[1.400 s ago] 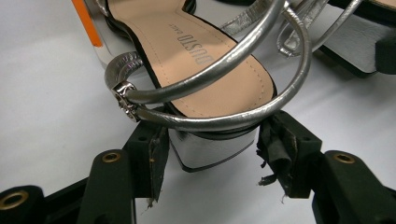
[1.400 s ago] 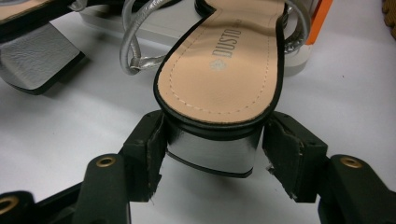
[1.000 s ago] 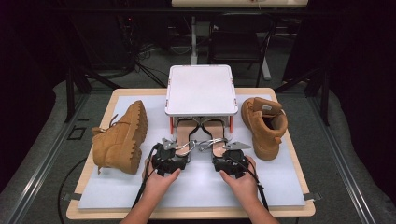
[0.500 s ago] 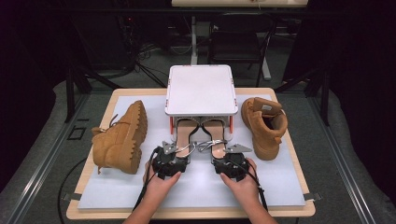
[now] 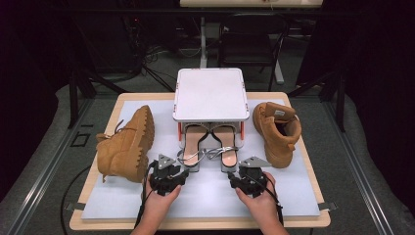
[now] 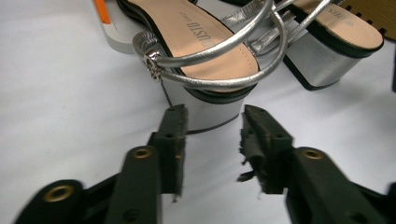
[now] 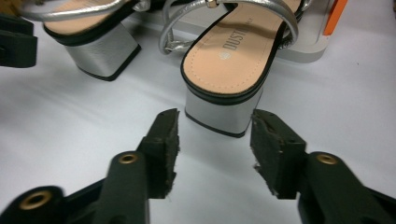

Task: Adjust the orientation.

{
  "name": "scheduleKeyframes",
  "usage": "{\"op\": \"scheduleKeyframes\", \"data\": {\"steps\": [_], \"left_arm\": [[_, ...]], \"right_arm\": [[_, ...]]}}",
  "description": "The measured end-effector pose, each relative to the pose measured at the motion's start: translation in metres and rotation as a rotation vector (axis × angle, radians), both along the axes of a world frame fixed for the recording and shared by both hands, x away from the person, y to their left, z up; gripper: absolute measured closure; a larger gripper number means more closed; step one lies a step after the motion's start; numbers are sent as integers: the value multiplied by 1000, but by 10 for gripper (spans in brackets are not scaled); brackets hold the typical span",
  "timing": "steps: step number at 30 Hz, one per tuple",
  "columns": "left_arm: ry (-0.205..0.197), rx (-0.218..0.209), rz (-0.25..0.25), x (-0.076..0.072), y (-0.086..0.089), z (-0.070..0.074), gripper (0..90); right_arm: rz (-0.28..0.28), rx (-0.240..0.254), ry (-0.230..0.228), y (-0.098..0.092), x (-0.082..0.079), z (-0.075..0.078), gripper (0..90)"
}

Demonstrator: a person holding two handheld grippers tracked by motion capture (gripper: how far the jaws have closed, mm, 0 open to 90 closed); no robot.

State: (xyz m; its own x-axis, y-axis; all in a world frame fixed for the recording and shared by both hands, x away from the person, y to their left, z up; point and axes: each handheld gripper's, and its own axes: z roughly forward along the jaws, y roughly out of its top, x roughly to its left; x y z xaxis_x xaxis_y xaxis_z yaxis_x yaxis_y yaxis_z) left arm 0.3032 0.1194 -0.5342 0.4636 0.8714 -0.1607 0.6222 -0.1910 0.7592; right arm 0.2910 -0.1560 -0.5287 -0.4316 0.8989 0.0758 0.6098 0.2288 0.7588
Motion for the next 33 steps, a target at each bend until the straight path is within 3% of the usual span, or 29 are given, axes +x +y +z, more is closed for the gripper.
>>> {"op": "scheduleKeyframes", "data": {"steps": [8,11,13,15,19,22,25,29,33], "left_arm": [[12,22,-19,-1,-10,-4,837],[6,28,-12,-1,-11,-3,824],[0,30,-1,-1,-10,-3,755],[8,33,5,0,-9,-3,741],[18,0,-10,2,-7,-4,669],[7,15,-9,3,-8,-3,655],[12,7,-10,8,-10,-1,597],[22,43,-3,12,-12,-4,587],[23,29,-2,14,-14,-6,551]], "right_arm": [[13,-42,16,5,-1,-4,840],[13,-29,22,8,1,-5,829],[7,-36,19,9,1,-4,797],[0,-44,13,9,0,-5,780],[-17,-34,13,8,2,-5,732],[-21,-42,12,8,4,-5,721],[-35,-47,11,11,9,-6,653],[-32,-46,21,11,12,-5,654],[-44,-56,13,13,11,-6,622]]}}
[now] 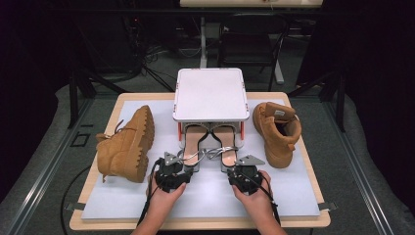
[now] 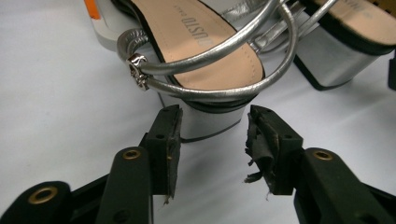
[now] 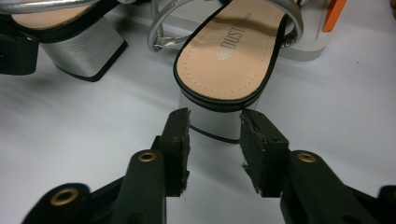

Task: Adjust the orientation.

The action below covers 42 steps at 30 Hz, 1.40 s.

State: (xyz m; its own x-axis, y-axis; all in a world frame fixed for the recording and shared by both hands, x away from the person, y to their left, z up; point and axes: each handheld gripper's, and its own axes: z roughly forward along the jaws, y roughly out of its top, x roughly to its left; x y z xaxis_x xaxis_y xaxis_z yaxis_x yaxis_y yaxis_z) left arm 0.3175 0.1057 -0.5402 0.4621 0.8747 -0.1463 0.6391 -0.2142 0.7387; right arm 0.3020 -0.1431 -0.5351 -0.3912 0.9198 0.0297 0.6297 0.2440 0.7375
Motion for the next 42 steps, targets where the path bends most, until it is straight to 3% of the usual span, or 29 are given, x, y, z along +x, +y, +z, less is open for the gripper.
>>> {"op": "scheduleKeyframes", "data": {"steps": [3,9,15,22,25,37,42], "left_arm": [[-1,19,-1,1,-3,0,564],[0,19,-3,2,-2,0,560],[-3,24,-14,2,-2,0,567],[16,32,-19,4,-2,3,570],[22,34,-20,5,-3,4,572],[14,17,-24,11,-1,16,574],[9,28,-25,16,-4,18,581]], "right_arm": [[-2,2,8,0,1,0,614],[-15,-18,3,0,2,-2,589],[-16,24,10,-1,7,-2,589],[-24,38,5,-3,6,0,598],[-26,45,34,-2,8,-2,603],[-5,40,6,-4,11,6,632],[2,47,3,-3,16,12,641]]}}
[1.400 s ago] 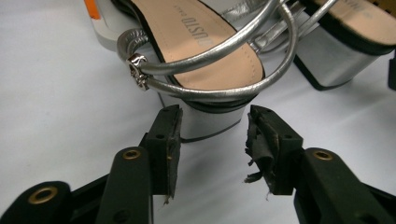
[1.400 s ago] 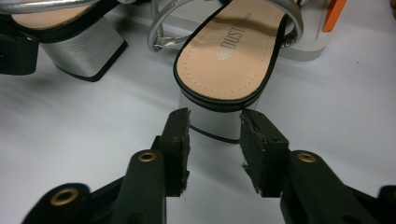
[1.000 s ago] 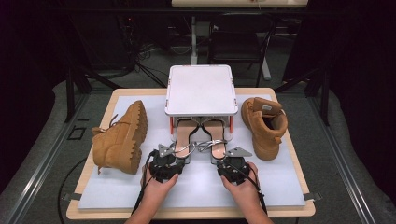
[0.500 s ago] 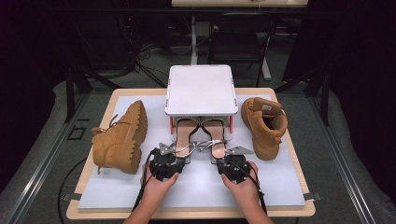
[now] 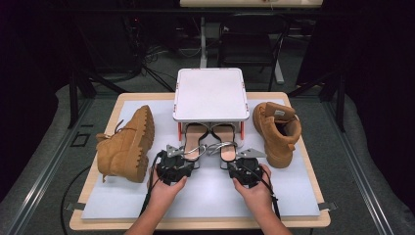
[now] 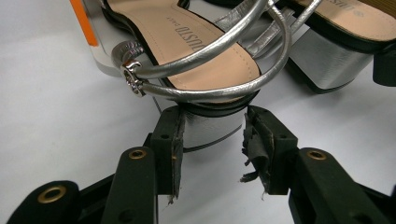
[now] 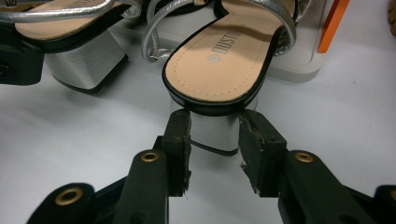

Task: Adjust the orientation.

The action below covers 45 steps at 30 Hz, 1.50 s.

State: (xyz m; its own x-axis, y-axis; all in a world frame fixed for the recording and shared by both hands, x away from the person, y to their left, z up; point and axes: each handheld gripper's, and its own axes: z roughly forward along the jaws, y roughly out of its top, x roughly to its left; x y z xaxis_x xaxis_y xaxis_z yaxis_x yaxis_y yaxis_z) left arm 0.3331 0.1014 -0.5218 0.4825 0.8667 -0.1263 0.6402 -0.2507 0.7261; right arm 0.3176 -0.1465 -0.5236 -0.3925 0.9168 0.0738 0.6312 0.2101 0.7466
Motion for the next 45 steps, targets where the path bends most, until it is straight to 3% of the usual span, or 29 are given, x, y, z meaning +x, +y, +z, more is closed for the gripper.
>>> {"op": "scheduleKeyframes", "data": {"steps": [24,45], "left_arm": [[20,-7,31,43,-10,7,595],[23,5,44,67,-13,6,600]], "right_arm": [[-10,-41,-9,2,36,7,645],[-19,-63,-24,4,62,9,647]]}}
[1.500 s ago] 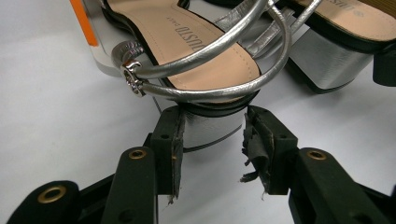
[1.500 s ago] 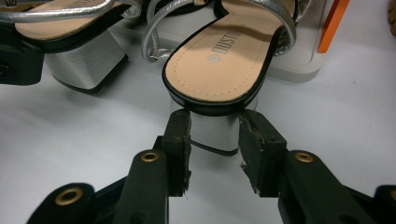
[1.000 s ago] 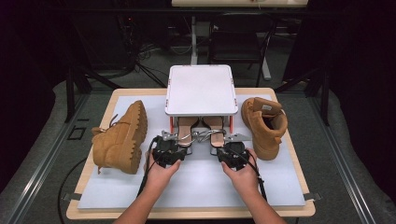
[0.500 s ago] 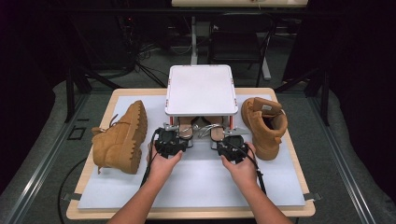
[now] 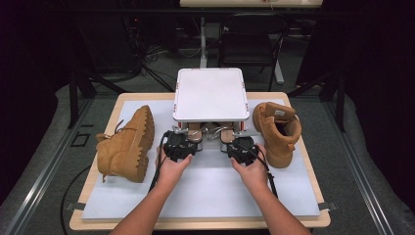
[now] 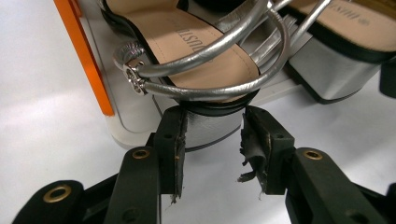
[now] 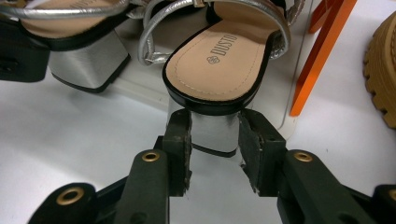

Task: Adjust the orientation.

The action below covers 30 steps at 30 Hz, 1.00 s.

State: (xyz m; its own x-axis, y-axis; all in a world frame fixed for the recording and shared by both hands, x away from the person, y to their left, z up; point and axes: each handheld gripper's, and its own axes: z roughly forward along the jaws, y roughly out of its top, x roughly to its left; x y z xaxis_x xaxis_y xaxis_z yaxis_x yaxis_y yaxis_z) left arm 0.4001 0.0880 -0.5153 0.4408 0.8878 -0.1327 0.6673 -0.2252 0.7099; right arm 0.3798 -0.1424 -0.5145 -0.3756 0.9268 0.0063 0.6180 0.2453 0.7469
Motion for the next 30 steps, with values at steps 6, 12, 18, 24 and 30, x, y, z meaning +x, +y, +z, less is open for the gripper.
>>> {"op": "scheduleKeyframes", "data": {"steps": [6,12,18,24,30], "left_arm": [[2,0,3,5,1,0,600],[-8,7,14,8,-3,-4,600],[-7,5,17,12,-4,-6,600],[-27,2,28,13,-5,-8,599],[-39,0,37,13,-6,-10,591]], "right_arm": [[-4,2,3,1,8,2,646],[-13,-9,-3,4,13,-2,647],[-14,-21,6,5,19,-5,647],[-19,-38,14,8,22,-8,647],[-26,-39,4,11,26,-10,646]]}}
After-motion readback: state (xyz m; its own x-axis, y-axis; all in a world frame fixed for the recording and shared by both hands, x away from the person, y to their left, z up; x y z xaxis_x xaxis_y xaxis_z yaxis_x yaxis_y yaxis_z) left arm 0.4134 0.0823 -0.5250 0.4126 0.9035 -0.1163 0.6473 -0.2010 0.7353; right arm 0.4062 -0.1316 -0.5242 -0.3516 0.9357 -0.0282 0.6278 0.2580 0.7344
